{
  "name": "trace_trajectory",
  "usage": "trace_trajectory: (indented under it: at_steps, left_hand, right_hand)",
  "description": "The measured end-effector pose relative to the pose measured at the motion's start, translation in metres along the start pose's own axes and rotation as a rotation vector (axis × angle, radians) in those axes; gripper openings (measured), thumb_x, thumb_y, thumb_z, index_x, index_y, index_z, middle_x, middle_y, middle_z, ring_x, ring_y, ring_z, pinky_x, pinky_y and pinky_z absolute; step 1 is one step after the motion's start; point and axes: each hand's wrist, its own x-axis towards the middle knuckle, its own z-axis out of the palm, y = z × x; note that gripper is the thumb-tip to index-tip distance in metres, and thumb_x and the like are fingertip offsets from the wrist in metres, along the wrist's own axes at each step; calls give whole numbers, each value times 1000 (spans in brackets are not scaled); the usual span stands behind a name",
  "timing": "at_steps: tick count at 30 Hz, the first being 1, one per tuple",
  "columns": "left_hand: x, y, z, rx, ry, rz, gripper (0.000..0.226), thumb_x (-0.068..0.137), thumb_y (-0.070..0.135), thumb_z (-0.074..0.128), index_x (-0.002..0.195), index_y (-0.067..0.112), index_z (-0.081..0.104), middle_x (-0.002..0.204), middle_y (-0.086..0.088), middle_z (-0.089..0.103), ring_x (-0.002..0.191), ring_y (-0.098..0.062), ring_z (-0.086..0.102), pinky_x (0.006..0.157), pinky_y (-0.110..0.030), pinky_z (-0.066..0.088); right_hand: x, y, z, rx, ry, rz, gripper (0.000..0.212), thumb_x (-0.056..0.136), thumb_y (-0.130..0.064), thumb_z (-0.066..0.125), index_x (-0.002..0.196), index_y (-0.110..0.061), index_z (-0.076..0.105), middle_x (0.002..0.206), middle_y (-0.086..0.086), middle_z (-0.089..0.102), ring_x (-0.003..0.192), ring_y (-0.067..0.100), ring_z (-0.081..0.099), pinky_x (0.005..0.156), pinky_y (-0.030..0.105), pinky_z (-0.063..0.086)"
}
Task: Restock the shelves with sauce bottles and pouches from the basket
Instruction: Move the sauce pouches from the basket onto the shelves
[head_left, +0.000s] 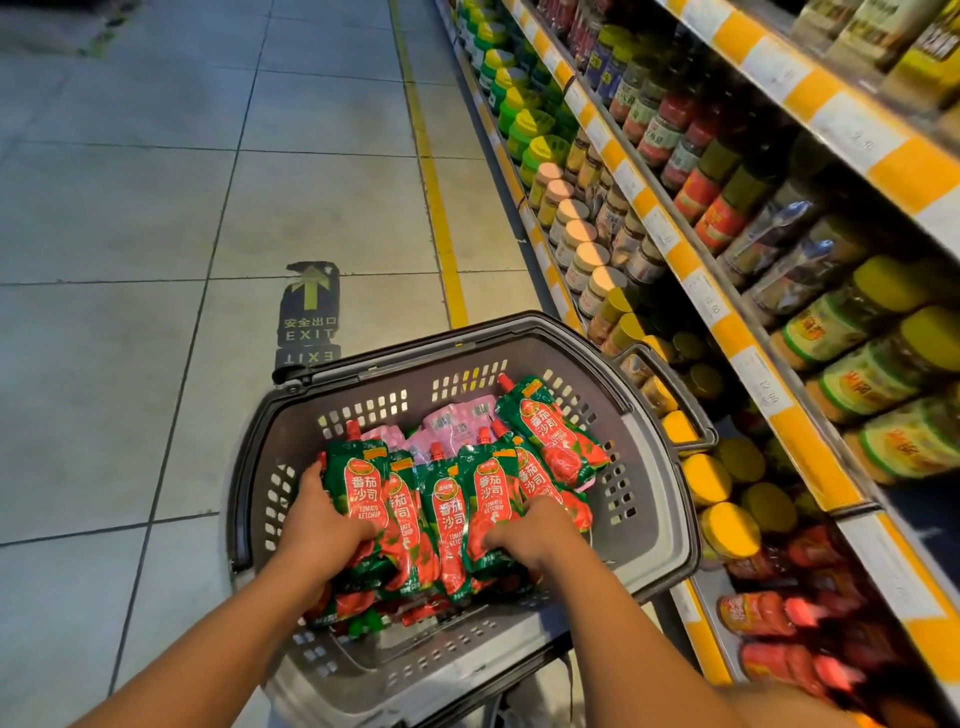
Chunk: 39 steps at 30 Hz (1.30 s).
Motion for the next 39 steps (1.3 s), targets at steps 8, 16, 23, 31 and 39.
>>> trace_trajectory:
  at_steps: [8,16,23,31,39]
  left_hand:
    - [-7,6,-5,-236,-106,-51,54,80,-6,81,126,11,59,95,-11,79,84,-32,78,85,-57,62]
    - [-41,49,-12,-445,-245,69,44,84,-8,74,122,11,60,108,-20,76,96,-42,75,96,-62,56]
    - [-104,96,-3,-549,-479,184,53,84,-6,72,131,13,55,111,-22,76,101,-44,74,95,-56,58]
    - [-189,138,43,-519,-706,381,62,70,5,80,125,21,57,112,-18,77,100,-39,75,91,-50,60]
    - [-272,149,128,-291,-960,534,79,63,7,96,131,19,57,110,-19,77,98,-40,76,85,-54,62]
  right_hand:
    - [-23,-4,-16,448,-9,14,47,76,-20,79,116,-9,59,96,7,62,76,21,61,52,27,50]
    - [-57,-1,-41,917,-12,-52,27,80,-10,77,102,-10,63,99,16,67,82,32,74,65,44,63]
    - [-108,18,-82,1098,58,-256,25,80,-3,73,101,-16,69,100,12,78,93,33,73,86,52,56]
    - [-206,100,-133,1119,252,-508,69,55,-4,81,121,-21,68,113,20,74,93,35,72,79,43,57]
    - [-320,239,-149,1125,508,-511,82,52,-10,93,127,-25,65,118,20,73,103,37,73,73,40,60]
